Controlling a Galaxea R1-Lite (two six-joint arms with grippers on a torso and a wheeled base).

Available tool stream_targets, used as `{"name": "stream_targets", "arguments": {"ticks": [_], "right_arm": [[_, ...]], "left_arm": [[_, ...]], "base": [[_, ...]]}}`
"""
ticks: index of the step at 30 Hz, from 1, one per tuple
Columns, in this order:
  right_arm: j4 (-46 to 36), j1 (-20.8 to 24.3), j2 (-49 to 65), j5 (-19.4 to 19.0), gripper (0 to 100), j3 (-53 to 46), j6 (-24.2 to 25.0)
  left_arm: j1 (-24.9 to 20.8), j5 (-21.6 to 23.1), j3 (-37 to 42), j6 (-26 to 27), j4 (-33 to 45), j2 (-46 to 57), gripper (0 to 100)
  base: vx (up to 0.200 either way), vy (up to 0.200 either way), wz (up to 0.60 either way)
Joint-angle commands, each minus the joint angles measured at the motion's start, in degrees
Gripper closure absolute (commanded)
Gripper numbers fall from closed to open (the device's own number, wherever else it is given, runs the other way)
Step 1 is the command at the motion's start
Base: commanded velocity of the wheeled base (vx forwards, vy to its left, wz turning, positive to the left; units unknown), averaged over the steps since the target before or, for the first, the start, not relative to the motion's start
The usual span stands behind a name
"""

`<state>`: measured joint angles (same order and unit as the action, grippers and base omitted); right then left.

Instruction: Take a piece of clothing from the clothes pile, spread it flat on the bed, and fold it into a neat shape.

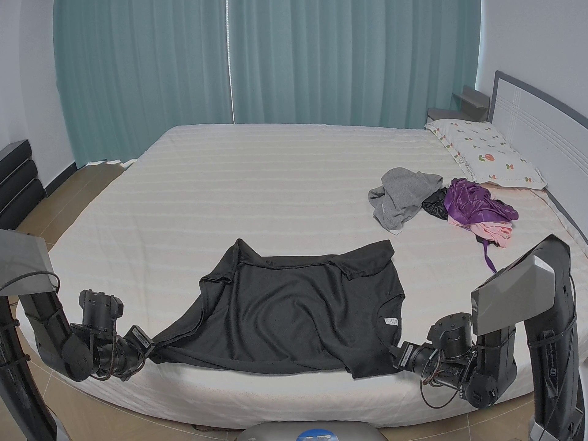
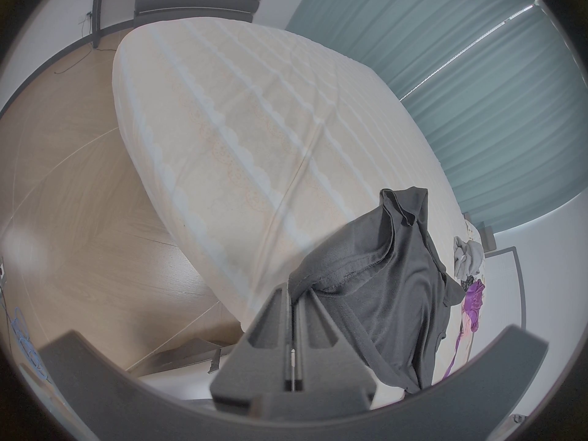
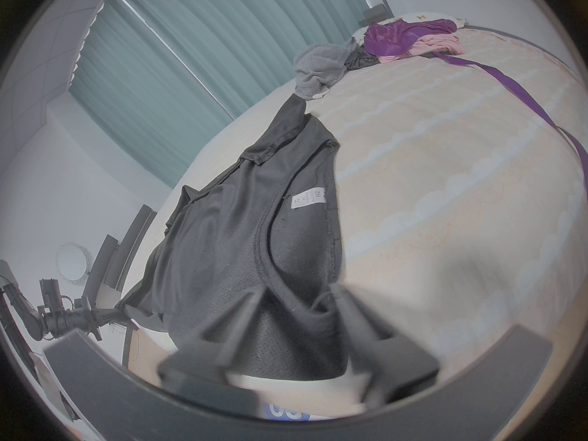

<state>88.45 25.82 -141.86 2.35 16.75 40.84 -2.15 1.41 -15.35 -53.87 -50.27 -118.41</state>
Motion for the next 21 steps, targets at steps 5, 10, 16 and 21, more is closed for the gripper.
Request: {"name": "stream_targets", "arguments": {"ticks": [5,10,16,21], "right_arm": [[-0.12,-3.85,3.43,-0.86,100,3.90,-0.06],[-6.54,-6.57,3.35,-0.77,100,15.86,-0.15],[-19.20,-7.01,1.94,0.20,100,28.69,0.29],[-27.63,-7.45,0.27,0.28,100,37.48,0.12]], "left_arm": [[-0.05,0.43,-0.91,-0.53,-0.09,-0.42,100],[-0.14,-0.27,-2.93,-2.20,-0.09,-2.00,100],[-0.32,-0.36,-4.95,-3.96,-0.09,-2.35,100],[-0.40,-0.54,-5.83,-3.87,-0.09,-3.15,100]], "base": [[0.000,0.000,0.00],[0.000,0.000,0.00],[0.000,0.000,0.00],[0.000,0.000,0.00]]}}
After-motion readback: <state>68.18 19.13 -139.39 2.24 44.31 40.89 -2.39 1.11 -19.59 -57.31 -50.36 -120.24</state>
